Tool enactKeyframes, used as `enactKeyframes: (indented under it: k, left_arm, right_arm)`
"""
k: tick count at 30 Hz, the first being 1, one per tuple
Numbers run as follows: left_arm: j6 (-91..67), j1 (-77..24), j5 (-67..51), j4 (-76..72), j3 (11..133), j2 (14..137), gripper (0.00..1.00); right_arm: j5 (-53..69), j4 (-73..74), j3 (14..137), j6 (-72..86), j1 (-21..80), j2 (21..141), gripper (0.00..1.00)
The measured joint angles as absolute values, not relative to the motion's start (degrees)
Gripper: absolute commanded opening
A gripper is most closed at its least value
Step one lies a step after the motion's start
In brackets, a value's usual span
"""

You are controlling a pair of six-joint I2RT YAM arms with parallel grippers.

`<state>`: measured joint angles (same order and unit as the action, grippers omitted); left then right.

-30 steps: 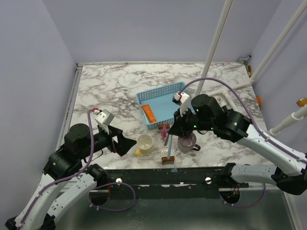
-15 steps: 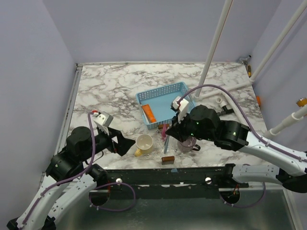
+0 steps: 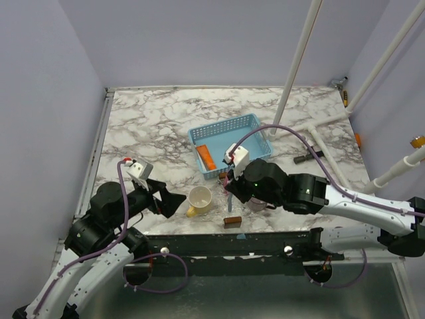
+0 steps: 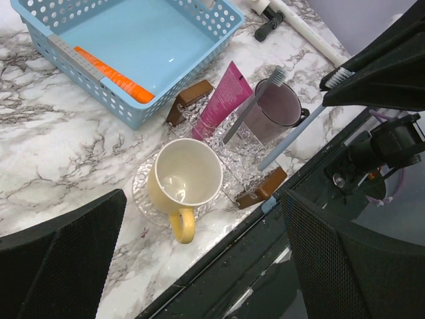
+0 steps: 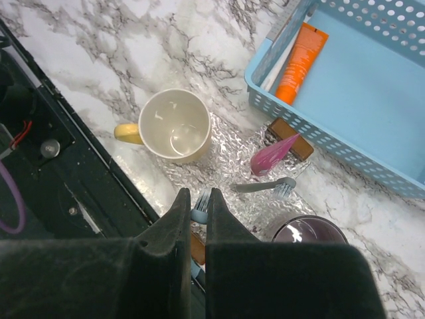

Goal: Prepare toiletry sets of a toothbrush and toothpaste on the tray

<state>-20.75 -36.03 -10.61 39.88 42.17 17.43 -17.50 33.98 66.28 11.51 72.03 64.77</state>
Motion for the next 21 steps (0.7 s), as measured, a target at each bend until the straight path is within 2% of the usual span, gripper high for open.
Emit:
enactKeyframes:
  k: [21]
  left_arm:
    - [-21.4, -36.0, -10.4, 37.7, 40.7, 17.3, 0.99]
  right_arm:
    - [-21.1, 29.6, 61.5, 14.2, 72.8, 68.1, 0.01]
